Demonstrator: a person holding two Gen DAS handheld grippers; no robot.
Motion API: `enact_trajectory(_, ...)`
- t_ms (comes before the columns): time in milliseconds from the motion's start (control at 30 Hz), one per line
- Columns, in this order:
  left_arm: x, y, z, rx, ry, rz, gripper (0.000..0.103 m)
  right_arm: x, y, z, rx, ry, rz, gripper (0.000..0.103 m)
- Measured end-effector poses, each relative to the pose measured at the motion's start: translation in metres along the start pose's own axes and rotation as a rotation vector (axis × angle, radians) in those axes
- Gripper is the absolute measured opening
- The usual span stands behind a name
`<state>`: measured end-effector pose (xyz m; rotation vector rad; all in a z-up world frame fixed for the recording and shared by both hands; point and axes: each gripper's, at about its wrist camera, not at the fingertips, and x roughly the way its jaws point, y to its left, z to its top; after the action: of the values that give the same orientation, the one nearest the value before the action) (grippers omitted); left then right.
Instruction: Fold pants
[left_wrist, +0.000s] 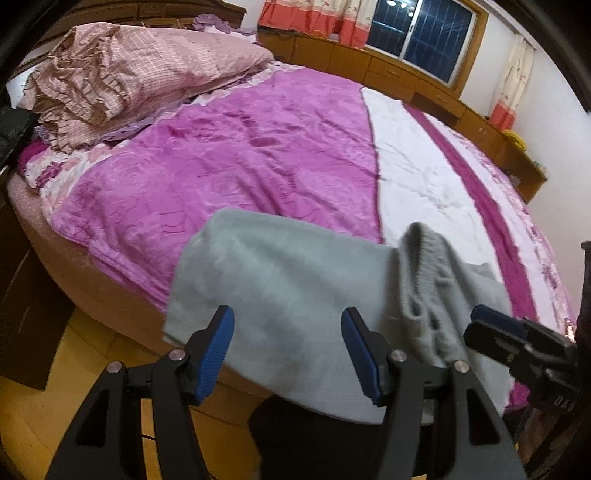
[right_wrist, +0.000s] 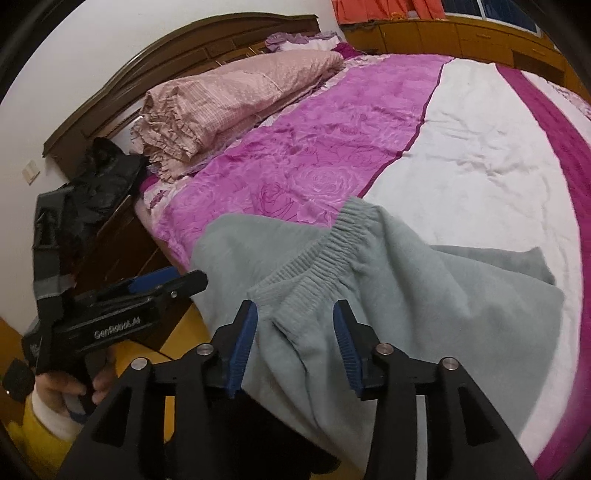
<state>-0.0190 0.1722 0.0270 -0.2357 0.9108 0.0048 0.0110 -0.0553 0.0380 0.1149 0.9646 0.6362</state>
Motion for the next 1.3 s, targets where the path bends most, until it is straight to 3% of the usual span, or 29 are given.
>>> enact_trajectory(300,-0.016,-0.043,-0.001,0.045,-0.018,-0.138,0.063,-0.032,-0.028,-0.022,-0.036,-0.003,-0.224,0.039)
enact_trajectory(433,-0.025,-0.068,-0.003,0.105,-0.031,-0.196,0.063,-0.038,-0.044,-0.035,-0.008,0.022,-0.269,0.039)
enact_trajectory(533,-0.023,-0.085,-0.006,0.142,-0.018,-0.241,0.062,-0.041,-0.057,-0.046,0.029,0.041,-0.275,0.039)
enact_trajectory(633,-0.011,-0.099,-0.010,0.179,0.008,-0.248,0.051,-0.038,-0.067,-0.056,0.065,0.066,-0.273,0.039)
enact_trajectory(733,0.009,-0.104,-0.015,0.178,0.060,-0.214,0.041,-0.032,-0.073,-0.064,0.081,0.083,-0.261,0.039)
enact_trajectory(833,0.026,-0.102,-0.018,0.153,0.086,-0.146,0.041,-0.028,-0.073,-0.070,0.061,0.080,-0.271,0.039)
enact_trajectory(933,0.037,-0.096,-0.020,0.111,0.114,-0.139,0.041,-0.025,-0.073,-0.074,0.049,0.072,-0.270,0.043)
enact_trajectory(1100,0.043,-0.097,-0.021,0.101,0.117,-0.135,0.041,-0.023,-0.075,-0.078,0.068,0.061,-0.245,0.051)
enact_trajectory(1167,0.042,-0.098,-0.020,0.110,0.114,-0.133,0.022,-0.022,-0.077,-0.077,0.084,0.062,-0.226,0.056)
enact_trajectory(1300,0.024,-0.090,-0.016,0.092,0.065,-0.169,0.021,-0.023,-0.080,-0.076,0.105,0.072,-0.188,0.058)
